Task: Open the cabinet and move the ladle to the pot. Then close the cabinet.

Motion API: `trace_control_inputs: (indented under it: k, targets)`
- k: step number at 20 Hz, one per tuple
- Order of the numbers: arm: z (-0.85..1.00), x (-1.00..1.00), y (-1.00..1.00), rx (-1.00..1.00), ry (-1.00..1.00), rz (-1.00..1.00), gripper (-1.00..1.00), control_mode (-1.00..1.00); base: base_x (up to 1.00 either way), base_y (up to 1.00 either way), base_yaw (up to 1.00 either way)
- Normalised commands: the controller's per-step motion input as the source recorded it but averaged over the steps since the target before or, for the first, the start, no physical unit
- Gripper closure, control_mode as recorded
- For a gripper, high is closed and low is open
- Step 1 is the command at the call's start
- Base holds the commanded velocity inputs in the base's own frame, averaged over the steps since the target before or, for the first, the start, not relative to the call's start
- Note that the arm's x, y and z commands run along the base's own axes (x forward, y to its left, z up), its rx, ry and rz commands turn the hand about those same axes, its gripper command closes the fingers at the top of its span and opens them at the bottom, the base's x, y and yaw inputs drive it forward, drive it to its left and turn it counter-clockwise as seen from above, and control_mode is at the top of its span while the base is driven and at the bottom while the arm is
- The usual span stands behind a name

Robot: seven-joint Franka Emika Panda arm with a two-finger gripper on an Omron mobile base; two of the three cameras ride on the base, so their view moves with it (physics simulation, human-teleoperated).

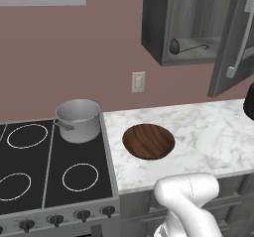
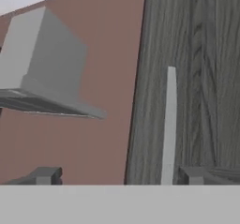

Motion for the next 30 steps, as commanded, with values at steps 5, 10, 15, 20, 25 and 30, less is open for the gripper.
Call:
trace_control_inputs:
  k: [5,10,15,20,25,30]
  targets:
    - [0.03,-0.04,0.63,-0.20,0.00,-0.12,-1.00,-1.00,0.00,0.00,0.00]
    - [0.02,0.03,0.70,-0.22,0.03,-0.21,-1.00,-1.00,0.00,0.00,0.00]
    - [0.00,0.14,0.65,-0.23,0.11,-0.27,-1.00,-1.00,0.00,0.00,0.00]
    - [-0.02,0.32,0.51,-0.23,0.19,-0.27,-1.00,-1.00,0.00,0.00,0.00]
    - [-0.08,0.48,0.27,-0.18,0.23,-0.24,-1.00,-1.00,0.00,0.00,0.00]
    - [-0.10,0.48,0.03,-0.13,0.21,-0.21,-1.00,-1.00,0.00,0.00,0.00]
